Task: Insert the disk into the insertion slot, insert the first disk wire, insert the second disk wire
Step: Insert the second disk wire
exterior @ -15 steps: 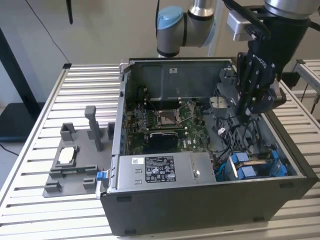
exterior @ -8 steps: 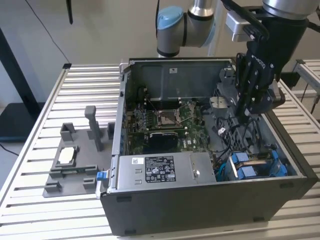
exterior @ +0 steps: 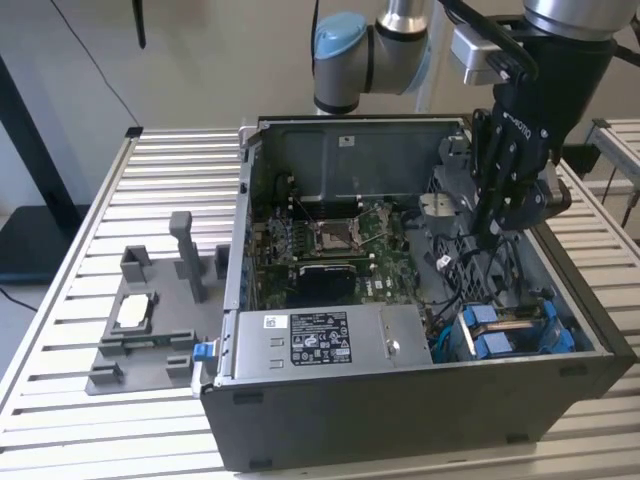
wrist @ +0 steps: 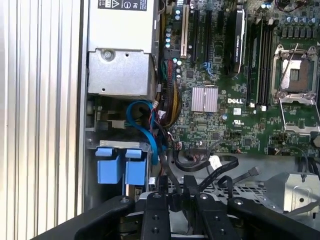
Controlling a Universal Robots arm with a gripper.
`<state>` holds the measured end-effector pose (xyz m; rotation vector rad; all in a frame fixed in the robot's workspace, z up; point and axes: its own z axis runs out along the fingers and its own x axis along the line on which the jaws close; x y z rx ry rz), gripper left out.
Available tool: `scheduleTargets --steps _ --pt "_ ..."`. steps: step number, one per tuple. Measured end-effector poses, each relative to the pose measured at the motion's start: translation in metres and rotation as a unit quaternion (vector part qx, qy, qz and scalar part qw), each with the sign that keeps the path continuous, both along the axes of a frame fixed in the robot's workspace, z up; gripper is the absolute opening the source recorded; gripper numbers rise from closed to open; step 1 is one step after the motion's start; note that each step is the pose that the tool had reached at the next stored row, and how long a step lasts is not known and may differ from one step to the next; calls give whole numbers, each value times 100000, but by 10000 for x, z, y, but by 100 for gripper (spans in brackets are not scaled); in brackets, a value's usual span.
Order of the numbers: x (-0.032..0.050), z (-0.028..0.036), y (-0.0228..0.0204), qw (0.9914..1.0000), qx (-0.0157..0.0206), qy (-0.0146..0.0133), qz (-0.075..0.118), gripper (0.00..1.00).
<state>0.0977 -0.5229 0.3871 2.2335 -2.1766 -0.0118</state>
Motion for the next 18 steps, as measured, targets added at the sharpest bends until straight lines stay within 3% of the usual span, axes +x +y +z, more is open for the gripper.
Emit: scheduleTargets --steps 3,4,18 --pt "0 -12 4 100000 -110 -40 3 25" --pt "0 -13 4 100000 -134 -44 4 18" --pt "0 -14 -5 100000 -88 -48 5 16"
